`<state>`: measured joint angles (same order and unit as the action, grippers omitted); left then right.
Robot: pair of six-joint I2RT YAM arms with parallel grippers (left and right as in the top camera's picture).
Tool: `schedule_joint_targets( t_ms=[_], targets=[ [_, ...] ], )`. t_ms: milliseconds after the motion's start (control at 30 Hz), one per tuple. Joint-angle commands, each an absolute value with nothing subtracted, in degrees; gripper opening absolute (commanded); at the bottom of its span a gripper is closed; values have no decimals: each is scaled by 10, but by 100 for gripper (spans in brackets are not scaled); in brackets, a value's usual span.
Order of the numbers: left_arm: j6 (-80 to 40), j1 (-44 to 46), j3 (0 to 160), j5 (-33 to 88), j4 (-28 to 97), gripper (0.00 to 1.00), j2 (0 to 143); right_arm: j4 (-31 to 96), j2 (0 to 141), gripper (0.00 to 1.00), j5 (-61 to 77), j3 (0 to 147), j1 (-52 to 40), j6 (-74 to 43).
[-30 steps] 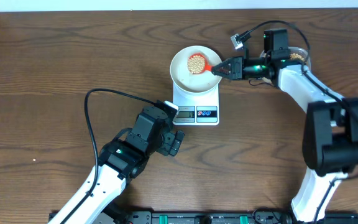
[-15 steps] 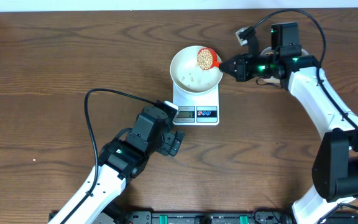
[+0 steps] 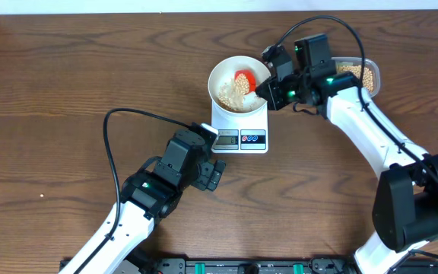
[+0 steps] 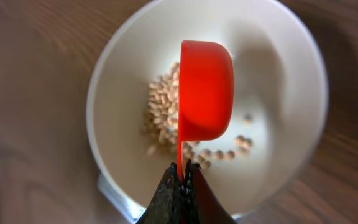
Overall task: Scoop item into bowl and weigh 50g on scale
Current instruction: 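Tilt the scoop with the right gripper to pour beans into bowl, then move the empty scoop right back over the soybean tub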
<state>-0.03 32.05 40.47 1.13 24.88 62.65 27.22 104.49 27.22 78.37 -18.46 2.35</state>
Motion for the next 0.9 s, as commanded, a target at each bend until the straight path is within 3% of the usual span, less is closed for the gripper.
schedule_joint_targets(
  t_ms=[0,533,867],
  targets=[
    [-3,322,415,8,248,91,629,276,1015,1,170,789,-207,73],
    [-3,322,415,8,248,91,629,269,1000,1,-85,789,-303,236],
    [-3,322,415,8,248,91,629,264,999,1,-104,789,-322,218]
  ],
)
